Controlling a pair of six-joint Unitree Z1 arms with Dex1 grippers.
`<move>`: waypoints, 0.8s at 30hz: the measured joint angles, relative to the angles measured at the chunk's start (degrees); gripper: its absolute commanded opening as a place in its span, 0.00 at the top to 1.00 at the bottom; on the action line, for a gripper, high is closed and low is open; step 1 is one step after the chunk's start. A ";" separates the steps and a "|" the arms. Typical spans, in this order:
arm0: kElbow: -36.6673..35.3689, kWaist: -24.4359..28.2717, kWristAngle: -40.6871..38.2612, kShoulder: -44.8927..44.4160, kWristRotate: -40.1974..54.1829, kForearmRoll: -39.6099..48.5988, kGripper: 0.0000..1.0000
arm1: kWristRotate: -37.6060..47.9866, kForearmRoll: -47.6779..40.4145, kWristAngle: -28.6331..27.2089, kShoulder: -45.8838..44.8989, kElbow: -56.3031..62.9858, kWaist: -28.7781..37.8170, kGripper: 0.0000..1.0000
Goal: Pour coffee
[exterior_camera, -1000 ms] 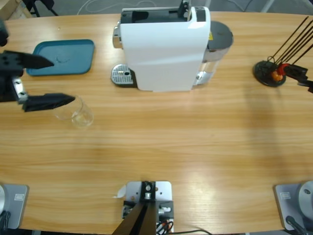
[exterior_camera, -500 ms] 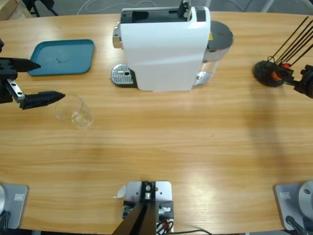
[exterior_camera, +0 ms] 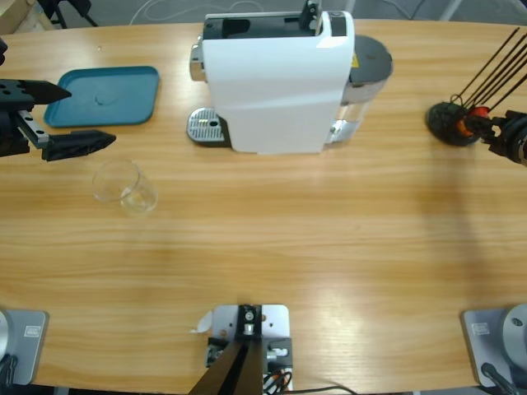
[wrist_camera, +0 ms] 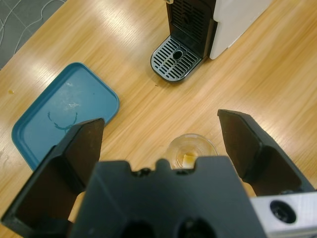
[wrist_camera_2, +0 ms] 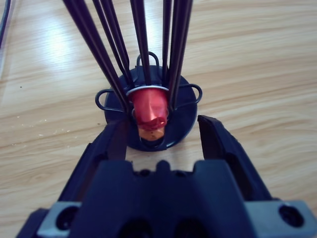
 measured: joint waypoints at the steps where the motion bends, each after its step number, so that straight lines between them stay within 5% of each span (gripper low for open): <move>1: 0.00 0.01 0.00 0.00 -0.05 -0.01 0.00 | 0.00 -0.36 0.04 0.11 0.00 0.00 0.40; 8: 0.21 0.02 0.00 0.01 -0.57 -0.01 0.00 | -0.27 -1.72 0.37 1.09 0.04 -1.51 0.41; 10: 0.24 0.02 0.00 0.01 -0.62 -0.01 0.00 | -0.47 -1.86 1.02 1.41 0.04 -1.94 0.57; 18: 0.27 0.02 -0.01 0.01 -0.75 -0.33 0.00 | -1.05 -3.52 2.84 1.97 0.16 -2.46 0.59; 20: 0.27 0.02 -0.01 0.01 -0.81 -0.49 0.00 | -1.20 -3.85 2.96 2.16 0.16 -2.65 0.77; 24: 0.28 0.02 -0.02 0.01 -0.87 -0.61 0.00 | -1.41 -4.55 3.96 2.40 0.27 -3.19 0.80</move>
